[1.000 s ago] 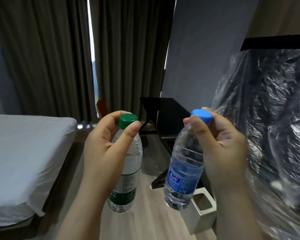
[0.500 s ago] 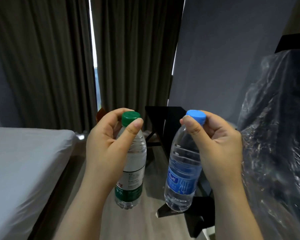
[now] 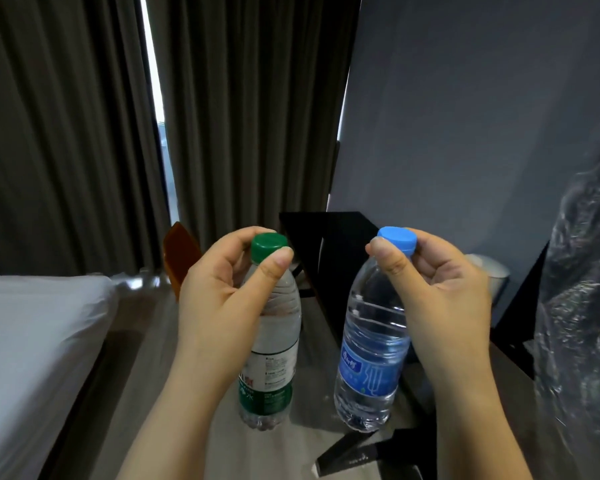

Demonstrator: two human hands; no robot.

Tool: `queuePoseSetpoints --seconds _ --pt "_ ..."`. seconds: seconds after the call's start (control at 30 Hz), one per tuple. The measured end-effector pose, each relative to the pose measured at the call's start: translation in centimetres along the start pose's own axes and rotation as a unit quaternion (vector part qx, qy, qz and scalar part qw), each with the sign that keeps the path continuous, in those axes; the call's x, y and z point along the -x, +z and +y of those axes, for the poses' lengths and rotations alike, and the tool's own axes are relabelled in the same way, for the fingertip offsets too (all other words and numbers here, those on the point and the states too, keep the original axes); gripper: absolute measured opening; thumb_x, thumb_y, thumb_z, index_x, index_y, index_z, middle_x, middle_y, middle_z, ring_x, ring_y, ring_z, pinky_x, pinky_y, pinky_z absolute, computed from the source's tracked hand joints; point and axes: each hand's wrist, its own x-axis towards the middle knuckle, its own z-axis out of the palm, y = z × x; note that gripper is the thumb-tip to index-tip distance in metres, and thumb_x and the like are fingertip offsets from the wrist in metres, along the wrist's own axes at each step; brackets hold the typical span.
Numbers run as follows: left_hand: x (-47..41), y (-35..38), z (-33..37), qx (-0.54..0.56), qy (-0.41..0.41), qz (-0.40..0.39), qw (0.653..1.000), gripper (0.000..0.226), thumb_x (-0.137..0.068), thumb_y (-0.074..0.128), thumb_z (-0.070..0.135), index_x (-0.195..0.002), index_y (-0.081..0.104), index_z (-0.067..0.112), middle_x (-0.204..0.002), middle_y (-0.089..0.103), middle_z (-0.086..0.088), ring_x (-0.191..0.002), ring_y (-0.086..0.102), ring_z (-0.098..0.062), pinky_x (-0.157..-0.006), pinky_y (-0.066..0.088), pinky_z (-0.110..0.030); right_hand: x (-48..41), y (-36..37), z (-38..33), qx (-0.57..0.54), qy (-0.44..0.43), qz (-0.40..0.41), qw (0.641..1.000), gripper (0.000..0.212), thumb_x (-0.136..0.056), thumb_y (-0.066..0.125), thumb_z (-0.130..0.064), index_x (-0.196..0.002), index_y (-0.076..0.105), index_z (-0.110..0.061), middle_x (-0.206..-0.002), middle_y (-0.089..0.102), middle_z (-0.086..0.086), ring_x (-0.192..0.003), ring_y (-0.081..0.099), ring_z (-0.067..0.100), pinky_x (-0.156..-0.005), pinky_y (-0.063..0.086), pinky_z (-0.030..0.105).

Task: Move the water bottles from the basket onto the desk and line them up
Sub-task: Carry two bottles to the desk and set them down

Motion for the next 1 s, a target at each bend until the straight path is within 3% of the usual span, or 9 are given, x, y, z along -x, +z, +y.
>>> queuePoseSetpoints --seconds 0.33,0.47,0.67,1.0 --pt "-14.4 -1.9 -9.9 0.031 -0.017 -0.058 0.998 0.023 -0.077 0.066 0.037 -0.099 0.067 0.030 -0.094 0.074 0.007 -0.092 0.070 -0.007 -0.080 0.056 -0.033 -9.7 8.2 8.8 0.059 0.017 0.047 0.997 0.026 -0.072 0.074 -0.043 -0.094 0.072 -0.029 -0.090 0.076 -0.007 -0.086 0.072 0.011 -0.073 0.055 0.017" --pt "-18.6 -1.6 -14.0 0.033 -0.034 -0.067 0.997 0.017 -0.079 0.069 0.041 -0.094 0.067 0.036 -0.091 0.073 0.009 -0.088 0.070 -0.007 -0.071 0.055 -0.027 -12.7 10.0 12.3 0.078 0.045 0.049 0.995 0.025 -0.069 0.074 -0.047 -0.090 0.073 -0.035 -0.087 0.075 -0.009 -0.084 0.072 0.009 -0.071 0.055 0.016" --pt "-24.6 1.0 -20.3 0.038 -0.053 -0.080 0.995 0.018 -0.077 0.068 0.039 -0.094 0.068 0.032 -0.091 0.074 0.007 -0.088 0.070 -0.008 -0.073 0.055 -0.024 -17.8 11.1 18.5 0.117 0.057 0.052 0.990 0.017 -0.070 0.073 -0.047 -0.086 0.070 -0.043 -0.087 0.074 -0.015 -0.084 0.070 0.002 -0.069 0.053 0.010" --pt "-34.8 6.7 -29.1 0.026 -0.077 -0.110 0.991 0.030 -0.071 0.069 0.033 -0.099 0.068 0.023 -0.093 0.074 0.006 -0.089 0.070 -0.006 -0.077 0.056 -0.019 -28.4 10.1 29.5 0.132 0.094 0.045 0.986 0.032 -0.065 0.076 -0.048 -0.092 0.072 -0.031 -0.090 0.075 -0.012 -0.087 0.071 0.004 -0.077 0.054 0.014"
